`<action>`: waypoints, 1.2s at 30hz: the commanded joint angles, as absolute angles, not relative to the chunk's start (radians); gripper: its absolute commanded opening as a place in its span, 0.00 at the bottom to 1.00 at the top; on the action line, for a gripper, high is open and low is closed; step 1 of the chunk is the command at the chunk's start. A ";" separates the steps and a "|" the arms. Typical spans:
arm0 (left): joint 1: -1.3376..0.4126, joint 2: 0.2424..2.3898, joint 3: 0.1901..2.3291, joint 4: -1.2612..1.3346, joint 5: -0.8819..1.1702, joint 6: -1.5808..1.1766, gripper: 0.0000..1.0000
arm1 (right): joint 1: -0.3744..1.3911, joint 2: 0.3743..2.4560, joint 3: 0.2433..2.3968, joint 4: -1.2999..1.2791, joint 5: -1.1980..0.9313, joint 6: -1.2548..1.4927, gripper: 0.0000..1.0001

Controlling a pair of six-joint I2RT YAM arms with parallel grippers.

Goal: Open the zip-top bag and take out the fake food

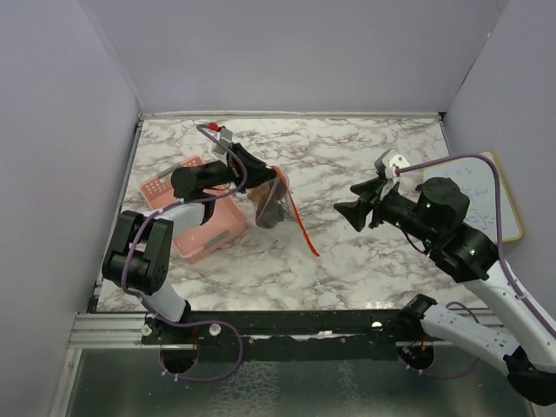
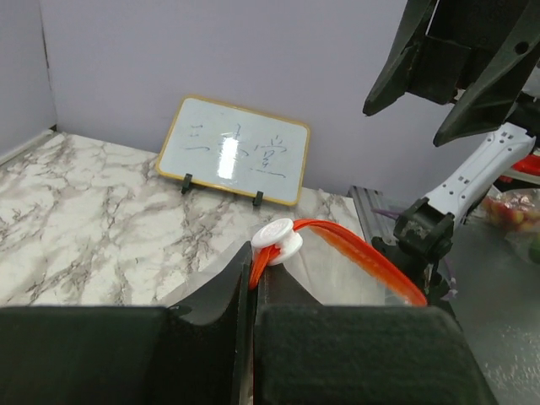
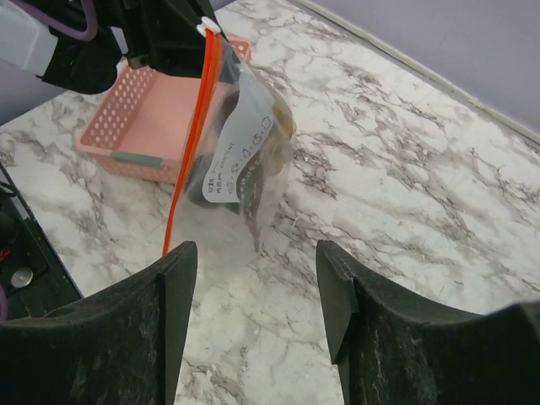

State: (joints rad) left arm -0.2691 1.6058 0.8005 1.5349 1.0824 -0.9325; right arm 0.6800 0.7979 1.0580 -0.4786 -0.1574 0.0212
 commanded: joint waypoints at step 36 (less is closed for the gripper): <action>-0.574 1.550 1.438 -0.515 0.818 0.490 0.00 | 0.680 1.066 0.948 -0.050 -0.298 -0.045 0.28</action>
